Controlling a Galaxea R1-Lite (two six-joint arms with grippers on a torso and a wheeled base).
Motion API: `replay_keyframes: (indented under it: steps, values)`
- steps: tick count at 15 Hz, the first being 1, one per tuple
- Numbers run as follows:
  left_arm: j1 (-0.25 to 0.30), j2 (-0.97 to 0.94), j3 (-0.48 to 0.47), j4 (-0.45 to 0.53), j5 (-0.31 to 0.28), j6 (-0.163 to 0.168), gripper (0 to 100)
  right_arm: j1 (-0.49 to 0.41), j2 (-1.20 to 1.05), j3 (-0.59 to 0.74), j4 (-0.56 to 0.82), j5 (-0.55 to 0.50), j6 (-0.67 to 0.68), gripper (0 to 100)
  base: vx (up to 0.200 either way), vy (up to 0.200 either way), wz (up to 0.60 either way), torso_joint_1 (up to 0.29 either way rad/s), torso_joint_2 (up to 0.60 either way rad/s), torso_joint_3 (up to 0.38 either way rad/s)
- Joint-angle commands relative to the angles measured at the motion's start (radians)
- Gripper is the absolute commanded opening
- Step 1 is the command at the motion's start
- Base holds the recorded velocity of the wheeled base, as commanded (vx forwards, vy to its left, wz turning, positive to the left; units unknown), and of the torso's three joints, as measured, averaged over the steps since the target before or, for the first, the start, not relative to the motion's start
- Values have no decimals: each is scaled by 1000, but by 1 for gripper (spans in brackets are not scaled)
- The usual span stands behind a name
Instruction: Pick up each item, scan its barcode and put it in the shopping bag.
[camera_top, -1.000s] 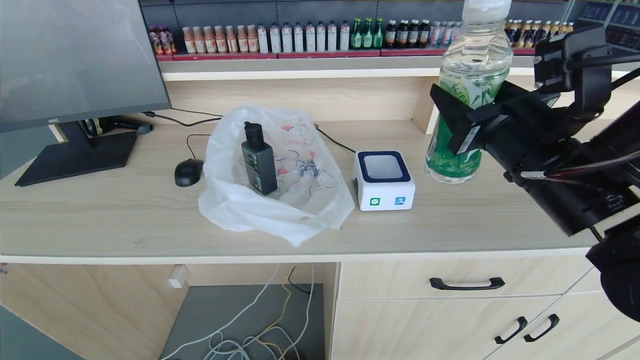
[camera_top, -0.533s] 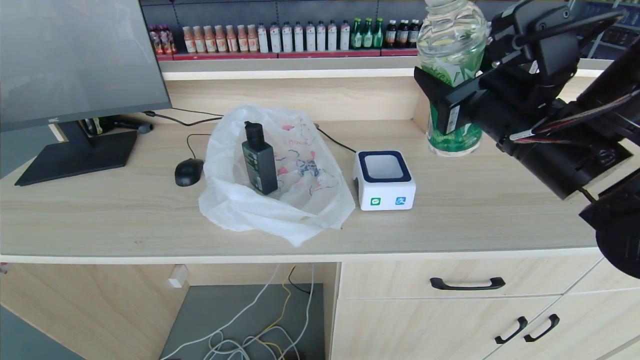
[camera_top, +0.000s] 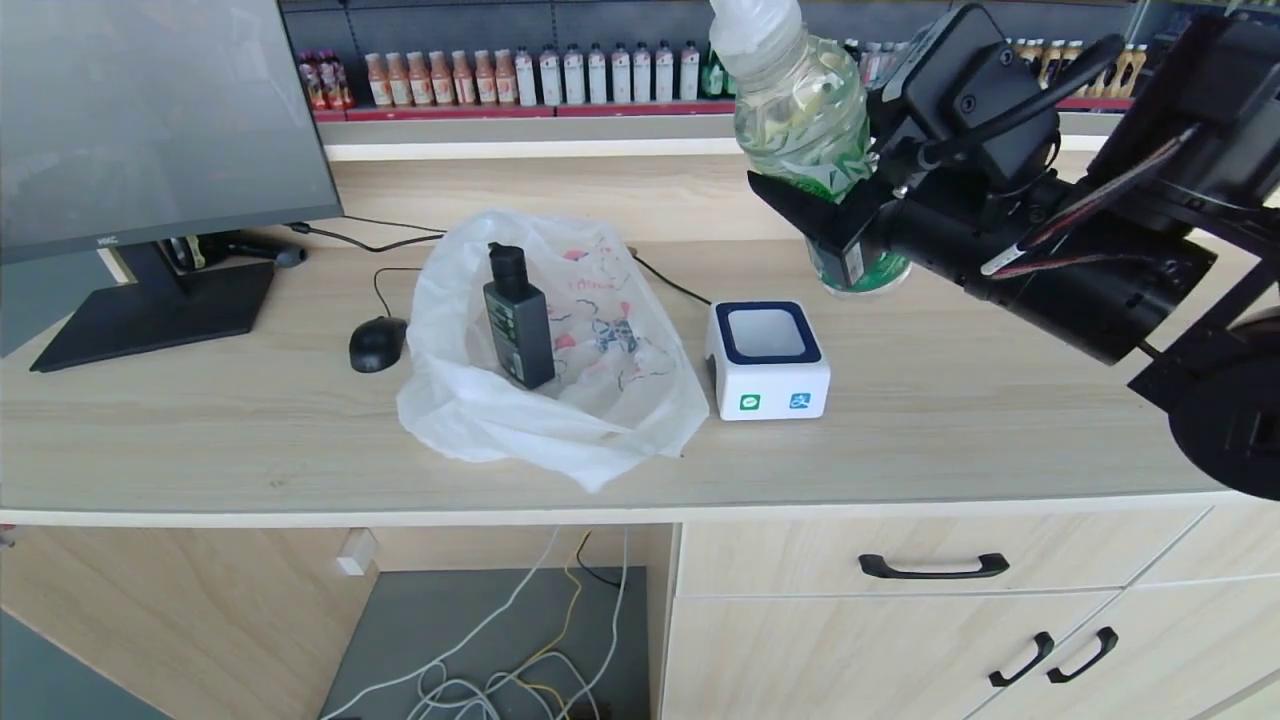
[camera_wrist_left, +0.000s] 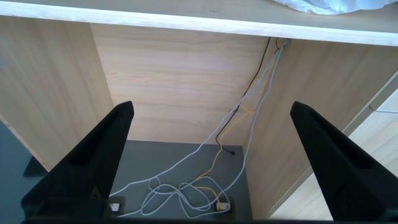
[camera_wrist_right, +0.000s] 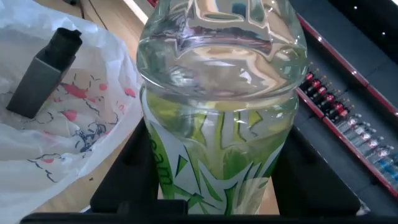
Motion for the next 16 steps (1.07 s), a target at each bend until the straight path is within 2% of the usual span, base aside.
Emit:
replay_keyframes:
  steps: [1, 5, 8, 16]
  values:
    - [0, 0, 0, 0, 0, 0, 100, -4, 3, -5, 10, 34, -22, 0, 0, 0, 0, 0, 0, 0]
    - [0, 0, 0, 0, 0, 0, 100, -15, 17, -5, 53, 109, -99, 0, 0, 0, 0, 0, 0, 0]
    - [0, 0, 0, 0, 0, 0, 100, -45, 25, -31, 152, 204, -210, 0, 0, 0, 0, 0, 0, 0]
    - [0, 0, 0, 0, 0, 0, 100, -94, 79, -104, 260, 321, -286, 0, 0, 0, 0, 0, 0, 0]
